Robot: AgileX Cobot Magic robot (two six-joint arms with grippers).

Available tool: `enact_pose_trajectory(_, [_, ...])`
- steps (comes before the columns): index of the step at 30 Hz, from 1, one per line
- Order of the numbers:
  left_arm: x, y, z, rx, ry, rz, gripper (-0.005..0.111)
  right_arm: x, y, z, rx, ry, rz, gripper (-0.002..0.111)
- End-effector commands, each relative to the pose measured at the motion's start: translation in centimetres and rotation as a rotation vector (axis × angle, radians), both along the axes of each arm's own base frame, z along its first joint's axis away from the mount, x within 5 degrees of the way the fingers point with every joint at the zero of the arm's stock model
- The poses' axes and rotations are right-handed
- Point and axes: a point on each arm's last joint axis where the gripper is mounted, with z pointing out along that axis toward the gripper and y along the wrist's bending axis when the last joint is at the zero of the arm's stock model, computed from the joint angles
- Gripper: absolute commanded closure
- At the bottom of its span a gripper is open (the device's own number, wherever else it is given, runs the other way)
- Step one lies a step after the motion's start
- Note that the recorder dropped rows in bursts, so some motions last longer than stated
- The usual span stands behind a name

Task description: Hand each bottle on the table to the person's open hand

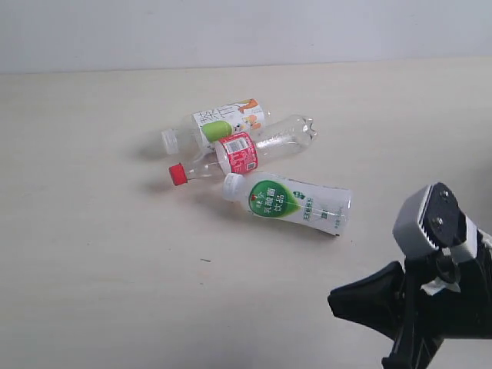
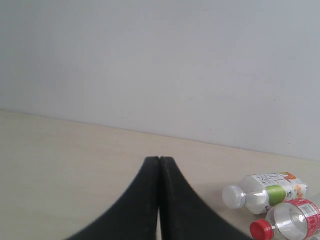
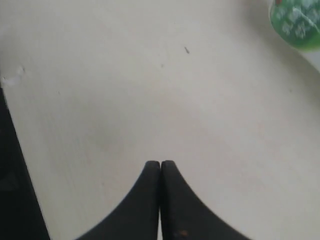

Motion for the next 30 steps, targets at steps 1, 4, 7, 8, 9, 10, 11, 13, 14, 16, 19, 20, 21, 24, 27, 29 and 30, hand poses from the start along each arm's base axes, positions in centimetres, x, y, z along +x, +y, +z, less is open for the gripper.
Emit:
enact_pose_trajectory(1, [-0.03, 0.01, 0.04, 0.000, -0.006, 0.003, 0.106, -0.75, -0.51, -0.87, -0.055, 0.015, -0.011, 0.108])
enact_pose_trajectory(4, [-0.03, 0.01, 0.04, 0.000, -0.006, 0.003, 0.106, -0.78, -0.46, -0.81, -0.047, 0.015, -0.008, 0.108])
enact_pose_trajectory(7, [-0.03, 0.01, 0.04, 0.000, -0.006, 0.003, 0.106, -0.78, -0.44, -0.80, -0.045, 0.015, -0.007, 0.108])
enact_pose_trajectory(8, [-0.03, 0.01, 0.04, 0.000, -0.006, 0.003, 0.106, -0.78, -0.44, -0.80, -0.045, 0.015, -0.007, 0.108])
enact_pose_trajectory(9, [-0.03, 0.01, 0.04, 0.000, -0.006, 0.003, 0.106, -0.78, -0.44, -0.80, -0.045, 0.015, -0.007, 0.108])
enact_pose_trajectory(10, [-0.03, 0.01, 0.04, 0.000, -0.006, 0.003, 0.106, -0.78, -0.44, -0.80, -0.045, 0.015, -0.007, 0.108])
enact_pose_trajectory(11, [-0.03, 0.01, 0.04, 0.000, -0.006, 0.003, 0.106, -0.78, -0.44, -0.80, -0.045, 0.015, -0.007, 0.108])
enact_pose_trajectory(13, [-0.03, 0.01, 0.04, 0.000, -0.006, 0.003, 0.106, -0.78, -0.44, -0.80, -0.045, 0.015, -0.007, 0.108])
enact_pose_trajectory(14, [-0.03, 0.01, 0.04, 0.000, -0.006, 0.003, 0.106, -0.78, -0.44, -0.80, -0.045, 0.015, -0.007, 0.108])
enact_pose_trajectory(16, [-0.03, 0.01, 0.04, 0.000, -0.006, 0.003, 0.106, -0.78, -0.44, -0.80, -0.045, 0.015, -0.007, 0.108])
enact_pose_trajectory(19, [-0.03, 0.01, 0.04, 0.000, -0.006, 0.003, 0.106, -0.78, -0.44, -0.80, -0.045, 0.015, -0.007, 0.108])
enact_pose_trajectory(20, [-0.03, 0.01, 0.04, 0.000, -0.006, 0.003, 0.106, -0.78, -0.44, -0.80, -0.045, 0.015, -0.007, 0.108])
enact_pose_trajectory(21, [-0.03, 0.01, 0.04, 0.000, -0.006, 0.003, 0.106, -0.78, -0.44, -0.80, -0.045, 0.015, -0.007, 0.108])
enact_pose_trajectory(24, [-0.03, 0.01, 0.04, 0.000, -0.006, 0.003, 0.106, -0.78, -0.44, -0.80, -0.045, 0.015, -0.007, 0.108])
enact_pose_trajectory(27, [-0.03, 0.01, 0.04, 0.000, -0.006, 0.003, 0.106, -0.78, -0.44, -0.80, -0.045, 0.015, -0.007, 0.108])
enact_pose_trajectory(29, [-0.03, 0.01, 0.04, 0.000, -0.006, 0.003, 0.106, -0.78, -0.44, -0.80, -0.045, 0.015, -0.007, 0.108])
enact_pose_trajectory(30, [-0.03, 0.01, 0.04, 0.000, -0.006, 0.003, 0.106, -0.78, -0.44, -0.80, -0.045, 0.015, -0.007, 0.108])
